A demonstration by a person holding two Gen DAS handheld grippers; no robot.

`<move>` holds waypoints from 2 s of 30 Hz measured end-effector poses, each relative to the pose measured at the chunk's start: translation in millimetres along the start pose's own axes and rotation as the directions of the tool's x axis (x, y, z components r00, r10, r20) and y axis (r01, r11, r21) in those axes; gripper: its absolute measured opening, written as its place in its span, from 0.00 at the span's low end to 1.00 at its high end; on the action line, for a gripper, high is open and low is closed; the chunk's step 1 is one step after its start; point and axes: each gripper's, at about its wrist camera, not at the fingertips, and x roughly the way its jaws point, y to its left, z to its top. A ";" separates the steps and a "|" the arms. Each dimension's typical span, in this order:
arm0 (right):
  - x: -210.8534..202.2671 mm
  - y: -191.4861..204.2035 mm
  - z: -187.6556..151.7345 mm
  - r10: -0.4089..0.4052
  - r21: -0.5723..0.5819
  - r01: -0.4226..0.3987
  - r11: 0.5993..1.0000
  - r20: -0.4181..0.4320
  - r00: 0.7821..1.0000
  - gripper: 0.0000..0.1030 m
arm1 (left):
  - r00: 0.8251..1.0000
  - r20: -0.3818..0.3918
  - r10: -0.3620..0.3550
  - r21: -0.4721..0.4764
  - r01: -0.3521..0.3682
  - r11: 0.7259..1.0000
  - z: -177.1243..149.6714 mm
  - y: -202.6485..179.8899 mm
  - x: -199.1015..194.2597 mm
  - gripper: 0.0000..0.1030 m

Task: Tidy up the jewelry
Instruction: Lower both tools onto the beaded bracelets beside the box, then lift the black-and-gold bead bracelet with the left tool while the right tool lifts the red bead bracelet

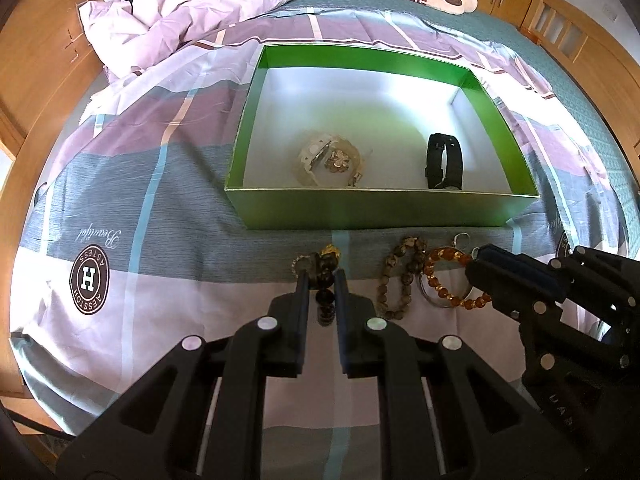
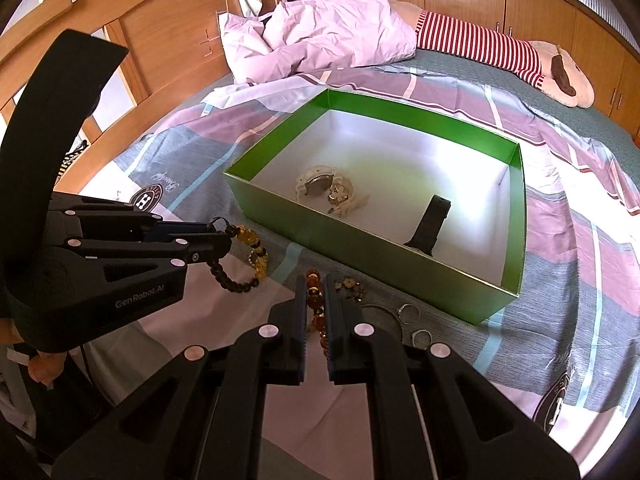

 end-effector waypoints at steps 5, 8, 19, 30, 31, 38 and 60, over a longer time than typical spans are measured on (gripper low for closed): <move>0.3 1.2 0.0 0.000 -0.005 0.000 1.000 -0.002 1.000 0.08 | 1.000 -0.002 0.002 0.001 -0.002 1.000 -0.6 -1.5 0.6 0.12; 0.0 1.0 -0.1 -0.002 -0.002 0.002 1.000 0.000 1.000 0.08 | 1.000 -0.001 0.003 0.001 -0.003 1.000 -0.4 -1.0 0.5 0.12; -8.3 0.9 1.4 0.008 0.003 -0.008 1.000 0.033 0.999 0.08 | 1.000 0.014 0.000 -0.001 0.000 1.000 0.6 -2.2 -5.0 0.12; -14.0 1.8 3.5 0.016 0.003 -0.016 1.000 0.056 0.998 0.08 | 1.000 0.019 0.006 -0.003 -0.006 1.000 0.9 -2.9 -6.2 0.12; -13.9 1.8 3.6 0.015 0.003 -0.016 1.000 0.056 0.998 0.08 | 1.000 0.017 0.009 -0.003 -0.009 1.000 1.0 -3.2 -5.5 0.12; -13.1 1.3 3.9 0.015 0.006 -0.015 1.000 0.057 0.998 0.08 | 1.000 0.014 0.012 -0.002 -0.012 1.000 1.0 -4.9 -4.4 0.12; -10.8 4.6 3.0 0.019 0.001 -0.019 1.000 0.051 0.999 0.08 | 1.000 0.008 0.013 0.003 -0.013 1.000 -0.4 -6.1 -0.6 0.12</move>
